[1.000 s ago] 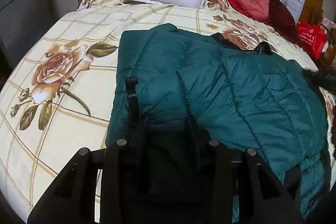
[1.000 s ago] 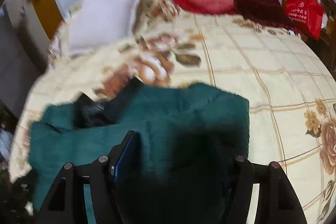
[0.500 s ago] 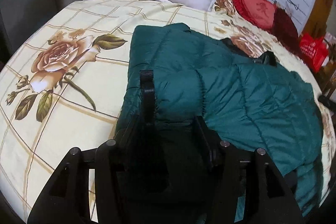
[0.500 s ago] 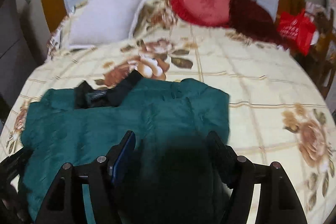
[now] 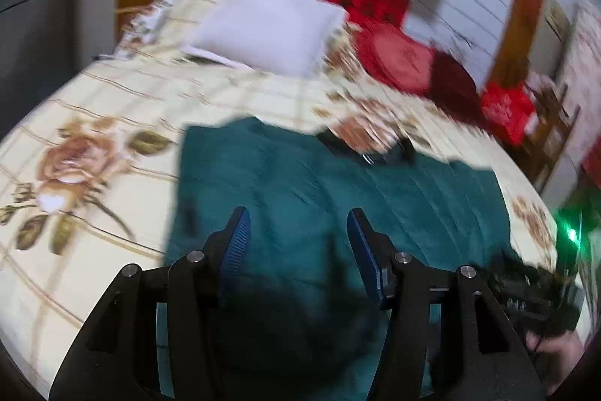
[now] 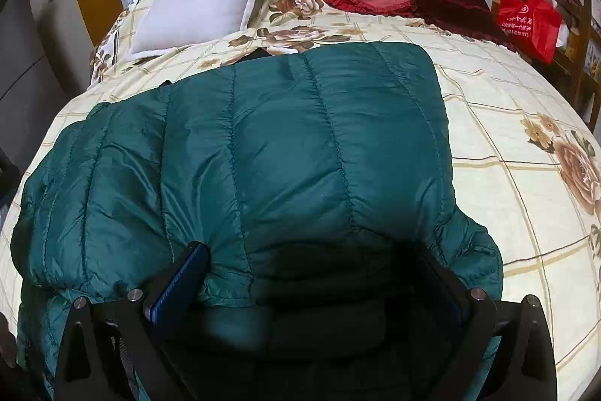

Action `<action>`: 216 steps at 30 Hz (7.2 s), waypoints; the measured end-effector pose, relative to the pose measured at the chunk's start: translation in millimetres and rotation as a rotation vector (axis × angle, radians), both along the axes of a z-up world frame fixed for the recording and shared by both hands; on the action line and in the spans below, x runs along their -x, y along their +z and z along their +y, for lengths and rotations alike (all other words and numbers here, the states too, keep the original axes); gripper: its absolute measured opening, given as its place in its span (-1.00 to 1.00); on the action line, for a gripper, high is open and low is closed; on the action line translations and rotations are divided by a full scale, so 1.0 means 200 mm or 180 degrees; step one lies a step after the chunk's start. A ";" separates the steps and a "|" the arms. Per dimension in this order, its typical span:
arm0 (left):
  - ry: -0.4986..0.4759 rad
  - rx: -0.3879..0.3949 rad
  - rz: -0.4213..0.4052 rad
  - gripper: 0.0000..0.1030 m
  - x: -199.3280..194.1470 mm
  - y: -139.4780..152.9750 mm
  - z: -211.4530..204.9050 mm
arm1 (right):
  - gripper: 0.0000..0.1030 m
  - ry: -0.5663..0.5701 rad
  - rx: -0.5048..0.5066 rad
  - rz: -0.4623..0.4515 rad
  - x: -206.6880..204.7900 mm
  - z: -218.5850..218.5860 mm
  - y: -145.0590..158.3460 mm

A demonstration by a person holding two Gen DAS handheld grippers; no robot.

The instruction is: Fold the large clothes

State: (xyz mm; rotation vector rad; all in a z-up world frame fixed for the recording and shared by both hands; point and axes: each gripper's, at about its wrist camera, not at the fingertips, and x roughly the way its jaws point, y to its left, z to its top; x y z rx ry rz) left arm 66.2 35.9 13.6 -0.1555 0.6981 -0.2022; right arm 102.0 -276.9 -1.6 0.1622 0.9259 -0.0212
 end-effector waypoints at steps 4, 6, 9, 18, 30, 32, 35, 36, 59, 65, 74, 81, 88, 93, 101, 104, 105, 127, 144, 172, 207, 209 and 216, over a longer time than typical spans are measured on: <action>-0.0025 -0.0165 0.0520 0.05 -0.10 -0.19 -0.06 | 1.00 -0.0003 -0.0043 -0.0079 0.03 -0.01 0.01; -0.0081 -0.0328 0.0489 0.05 -0.10 -0.20 -0.08 | 1.00 -0.0016 -0.0115 -0.0156 0.06 -0.02 0.02; -0.0081 -0.0418 0.0474 0.06 -0.09 -0.20 -0.09 | 0.99 -0.0027 -0.0152 -0.0193 0.08 -0.03 0.04; -0.0081 -0.0465 0.0472 0.08 -0.09 -0.21 -0.11 | 0.99 0.0101 0.0100 -0.0577 0.04 0.14 0.30; -0.0075 -0.0336 0.0488 0.40 -0.11 -0.21 -0.11 | 1.00 0.0108 0.0151 -0.0029 -0.06 0.16 0.08; -0.0073 -0.0314 0.0486 0.41 -0.10 -0.21 -0.11 | 1.00 0.0095 0.0155 -0.0047 -0.03 0.15 0.08; -0.0058 -0.0339 0.0472 0.41 -0.10 -0.21 -0.12 | 1.00 0.0100 0.0122 -0.0162 -0.01 0.15 0.08; -0.0059 -0.0350 0.0469 0.42 -0.10 -0.21 -0.12 | 1.00 0.0084 0.0100 -0.0199 0.00 0.14 0.08; -0.0044 -0.0397 0.0435 0.45 -0.09 -0.20 -0.13 | 1.00 0.0010 0.0242 -0.0190 -0.01 0.17 0.06; -0.0038 -0.0437 0.0441 0.45 -0.10 -0.20 -0.14 | 1.00 0.0009 0.0252 -0.0191 -0.01 0.18 0.06; -0.0028 -0.0384 0.0389 0.45 -0.08 -0.21 -0.13 | 1.00 0.0008 0.0256 -0.0190 -0.01 0.18 0.06; -0.0028 -0.0380 0.0394 0.45 -0.08 -0.21 -0.13 | 1.00 0.0006 0.0252 -0.0189 -0.01 0.18 0.06; -0.0026 -0.0385 0.0391 0.46 -0.08 -0.21 -0.13 | 1.00 0.0005 0.0246 -0.0195 -0.01 0.18 0.06; -0.0015 -0.0396 0.0375 0.46 -0.08 -0.21 -0.13 | 1.00 0.0003 0.0247 -0.0193 -0.01 0.18 0.06; -0.0013 -0.0395 0.0372 0.48 -0.08 -0.21 -0.14 | 1.00 0.0002 0.0246 -0.0192 -0.01 0.18 0.07; -0.0012 -0.0393 0.0371 0.50 -0.08 -0.21 -0.14 | 1.00 0.0003 0.0245 -0.0192 -0.01 0.18 0.07; -0.0015 -0.0392 0.0372 0.52 -0.08 -0.21 -0.14 | 1.00 0.0003 0.0244 -0.0191 -0.01 0.18 0.07; 0.0029 -0.0345 0.0282 0.54 0.04 -0.05 -0.04 | 1.00 0.0064 0.0319 -0.0592 0.32 0.13 0.27; 0.0305 -0.0769 0.0403 0.54 0.84 -0.13 0.51 | 1.00 -0.0028 0.0174 -0.0372 1.36 -0.34 0.14; -0.0382 -0.0015 0.0602 0.55 1.29 -0.31 0.44 | 0.92 0.0263 -0.1801 -0.0253 1.57 -0.53 -0.05; -0.0366 -0.0079 0.0479 0.46 1.30 -0.31 0.32 | 0.39 0.0478 -0.0401 -0.0216 1.57 -0.22 -0.03; -0.0331 -0.0059 0.0495 0.46 1.30 -0.31 0.33 | 0.40 0.0487 -0.0249 -0.0181 1.57 -0.18 -0.02; -0.0380 -0.0061 0.0453 -0.09 1.34 -0.29 0.35 | 0.13 0.0591 -0.0253 -0.0240 1.62 -0.16 -0.02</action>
